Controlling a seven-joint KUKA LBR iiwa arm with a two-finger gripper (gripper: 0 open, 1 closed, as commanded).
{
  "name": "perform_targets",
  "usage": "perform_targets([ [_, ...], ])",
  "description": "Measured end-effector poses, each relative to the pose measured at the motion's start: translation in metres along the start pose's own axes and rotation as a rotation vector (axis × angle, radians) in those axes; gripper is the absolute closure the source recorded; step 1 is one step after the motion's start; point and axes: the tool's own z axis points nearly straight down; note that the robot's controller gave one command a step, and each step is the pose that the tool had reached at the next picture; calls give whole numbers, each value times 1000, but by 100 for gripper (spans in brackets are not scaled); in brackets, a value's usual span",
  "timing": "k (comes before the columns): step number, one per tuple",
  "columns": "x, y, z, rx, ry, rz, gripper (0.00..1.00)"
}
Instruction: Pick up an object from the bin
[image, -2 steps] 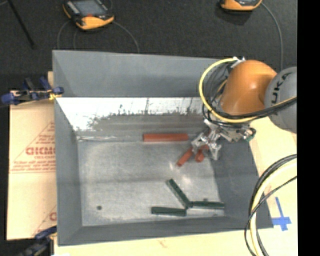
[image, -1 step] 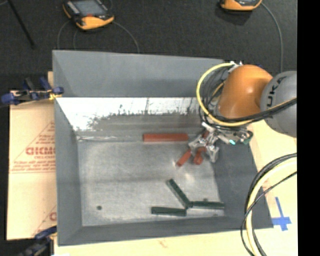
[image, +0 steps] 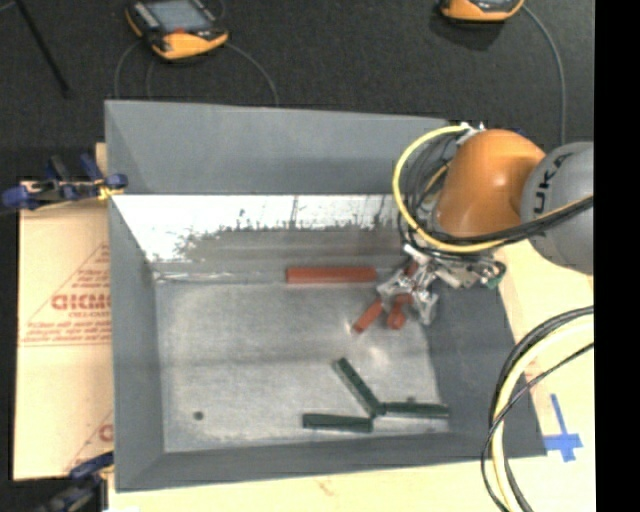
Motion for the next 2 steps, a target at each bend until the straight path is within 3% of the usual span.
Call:
perform_targets([
  [1, 0, 0, 0, 0, 0, 0, 100],
  [2, 7, -10, -42, -7, 10, 17, 100],
])
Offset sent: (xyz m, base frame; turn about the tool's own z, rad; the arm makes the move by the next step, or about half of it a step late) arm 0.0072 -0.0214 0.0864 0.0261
